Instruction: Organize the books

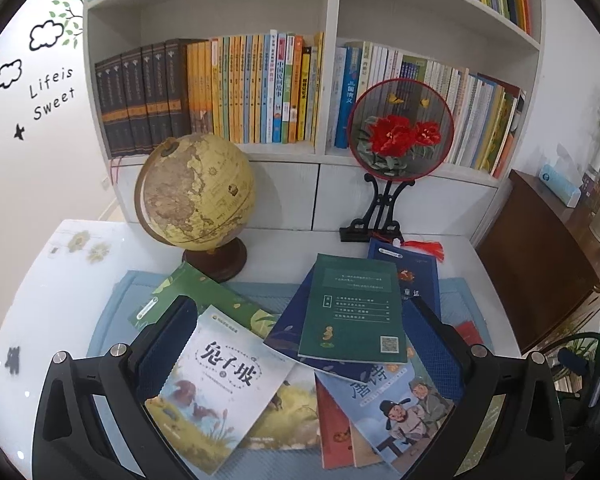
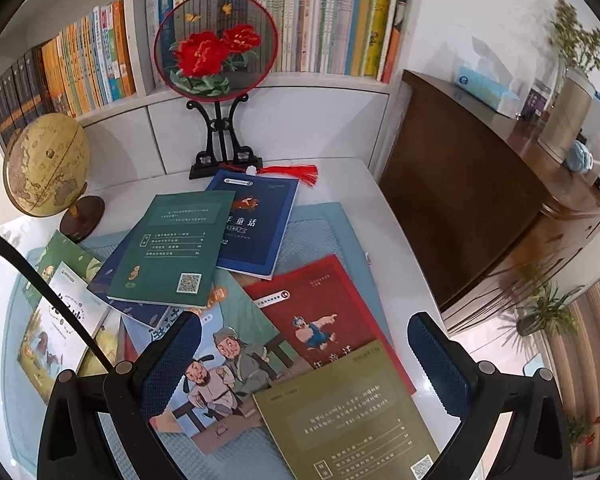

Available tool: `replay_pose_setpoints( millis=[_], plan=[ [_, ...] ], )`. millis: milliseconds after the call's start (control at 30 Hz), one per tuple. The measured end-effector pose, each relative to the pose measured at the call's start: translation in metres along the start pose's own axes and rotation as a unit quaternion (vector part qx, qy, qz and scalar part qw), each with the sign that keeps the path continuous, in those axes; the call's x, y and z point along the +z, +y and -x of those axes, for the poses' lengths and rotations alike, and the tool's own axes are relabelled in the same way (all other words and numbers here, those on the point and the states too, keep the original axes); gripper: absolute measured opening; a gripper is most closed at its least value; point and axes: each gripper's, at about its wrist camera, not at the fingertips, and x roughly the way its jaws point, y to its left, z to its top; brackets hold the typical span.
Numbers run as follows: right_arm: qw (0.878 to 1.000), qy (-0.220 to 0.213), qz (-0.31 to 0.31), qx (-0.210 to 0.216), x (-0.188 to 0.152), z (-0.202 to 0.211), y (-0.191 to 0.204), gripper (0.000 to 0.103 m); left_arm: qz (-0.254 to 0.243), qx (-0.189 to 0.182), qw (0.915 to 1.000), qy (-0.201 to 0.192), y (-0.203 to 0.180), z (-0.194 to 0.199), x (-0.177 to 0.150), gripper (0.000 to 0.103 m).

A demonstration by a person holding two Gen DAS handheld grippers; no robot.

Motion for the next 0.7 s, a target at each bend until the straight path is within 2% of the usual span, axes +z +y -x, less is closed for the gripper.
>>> replay_pose_setpoints(
  millis=[267,700],
  plan=[
    [1.0,0.002,0.011,-0.009,0.015,-0.012,0.02,0.103,0.003,-0.016,0.9996,0.021,0.006,-0.035,0.006,0.102],
    [0.999,0.03,0.023,-0.015,0.025,-0.048,0.036,0.103,0.0,-0.036,0.9974,0.063,0.003,-0.084,0.001,0.102]
  ],
)
